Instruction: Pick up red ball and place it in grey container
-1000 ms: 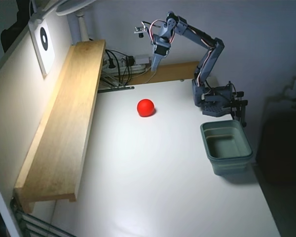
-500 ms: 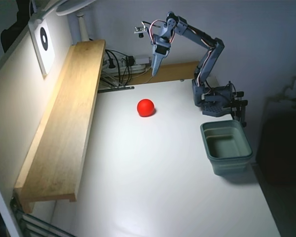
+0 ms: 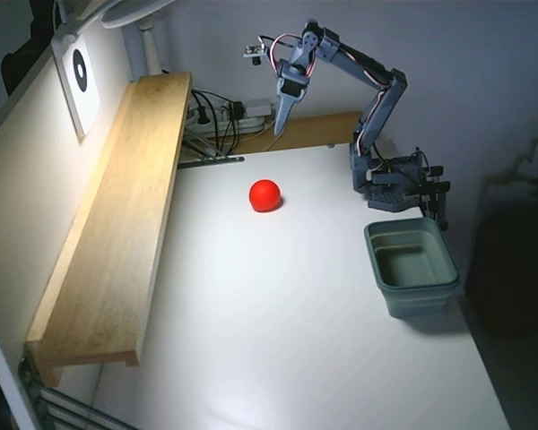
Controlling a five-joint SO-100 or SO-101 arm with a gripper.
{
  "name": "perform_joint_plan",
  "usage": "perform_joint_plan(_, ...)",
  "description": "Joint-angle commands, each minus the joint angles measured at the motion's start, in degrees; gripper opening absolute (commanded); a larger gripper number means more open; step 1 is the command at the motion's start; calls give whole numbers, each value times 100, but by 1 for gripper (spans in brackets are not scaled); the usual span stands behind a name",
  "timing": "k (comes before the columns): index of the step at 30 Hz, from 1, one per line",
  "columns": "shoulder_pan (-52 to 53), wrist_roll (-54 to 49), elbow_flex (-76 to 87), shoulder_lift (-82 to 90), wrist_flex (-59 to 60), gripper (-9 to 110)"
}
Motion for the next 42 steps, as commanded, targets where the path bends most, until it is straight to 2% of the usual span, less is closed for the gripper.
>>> perform_joint_plan(1, 99, 18, -186, 76, 60, 38)
perform_joint_plan(8, 481, 18, -186, 76, 60, 38)
perform_joint_plan(21, 481, 18, -194, 50, 60, 38)
perform_joint_plan(42, 481, 18, -866, -1301, -289, 38)
